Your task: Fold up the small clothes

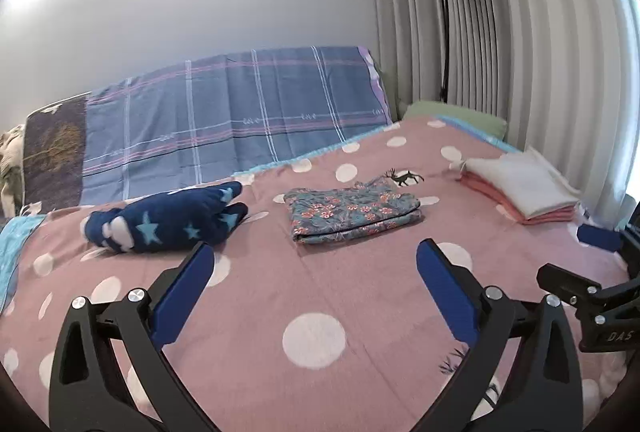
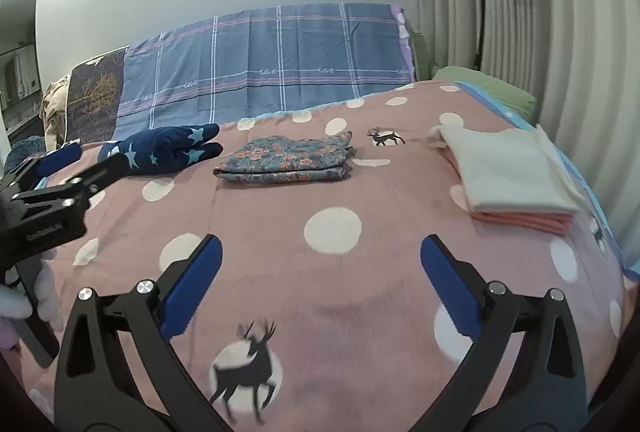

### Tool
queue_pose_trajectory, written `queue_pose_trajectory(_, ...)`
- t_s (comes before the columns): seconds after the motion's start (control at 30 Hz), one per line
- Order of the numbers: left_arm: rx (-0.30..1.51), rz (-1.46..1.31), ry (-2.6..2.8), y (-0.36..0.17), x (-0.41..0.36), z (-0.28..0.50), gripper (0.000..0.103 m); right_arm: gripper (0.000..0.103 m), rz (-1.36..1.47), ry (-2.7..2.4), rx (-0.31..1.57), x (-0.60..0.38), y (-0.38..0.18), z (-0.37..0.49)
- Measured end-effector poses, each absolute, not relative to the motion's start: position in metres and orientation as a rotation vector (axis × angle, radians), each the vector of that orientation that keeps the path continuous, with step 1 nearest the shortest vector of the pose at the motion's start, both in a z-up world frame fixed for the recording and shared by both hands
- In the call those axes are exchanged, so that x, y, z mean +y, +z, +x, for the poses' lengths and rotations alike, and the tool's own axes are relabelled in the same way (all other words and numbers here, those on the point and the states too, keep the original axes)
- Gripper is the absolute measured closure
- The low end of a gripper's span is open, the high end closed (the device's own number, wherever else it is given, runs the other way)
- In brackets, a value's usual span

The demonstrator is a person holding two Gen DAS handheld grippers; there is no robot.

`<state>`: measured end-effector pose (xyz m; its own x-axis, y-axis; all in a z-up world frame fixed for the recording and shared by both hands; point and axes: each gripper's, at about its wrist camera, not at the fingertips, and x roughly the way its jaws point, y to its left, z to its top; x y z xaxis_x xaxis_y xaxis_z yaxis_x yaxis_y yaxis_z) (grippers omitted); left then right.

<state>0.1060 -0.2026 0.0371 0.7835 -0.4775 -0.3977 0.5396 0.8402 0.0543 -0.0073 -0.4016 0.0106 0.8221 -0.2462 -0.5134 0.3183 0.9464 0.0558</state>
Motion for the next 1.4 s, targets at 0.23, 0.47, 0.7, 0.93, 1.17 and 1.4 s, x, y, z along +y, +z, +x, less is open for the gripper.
queue_pose_trajectory(0.23, 0.434, 0.147, -0.483, 0.032, -0.169, 0.061, 0.002, 0.002, 0.218, -0.366, 0.503, -0.38, 0.017, -0.056)
queue_pose_trajectory(0.47, 0.496, 0.137, -0.427, 0.019, -0.146, 0.034, 0.002, 0.002, 0.222, -0.375, 0.508, -0.356, 0.019, -0.075)
queue_pose_trajectory(0.7, 0.487, 0.141, -0.411, 0.024, -0.134, 0.016, 0.002, 0.002, 0.19, -0.386, 0.495, -0.34, 0.026, -0.082)
queue_pose_trajectory(0.93, 0.49, 0.137, -0.425, 0.022, -0.136, 0.009, 0.002, 0.002, 0.172, -0.38, 0.494, -0.334, 0.029, -0.083)
queue_pose_trajectory(1.17, 0.48, 0.16, -0.423, 0.022, -0.142, 0.006, 0.002, 0.002, 0.195, -0.381, 0.511, -0.339, 0.022, -0.08)
queue_pose_trajectory(1.4, 0.486, 0.179, -0.42, 0.019, -0.15, 0.007, 0.002, 0.002, 0.187, -0.378, 0.528, -0.339, 0.017, -0.076)
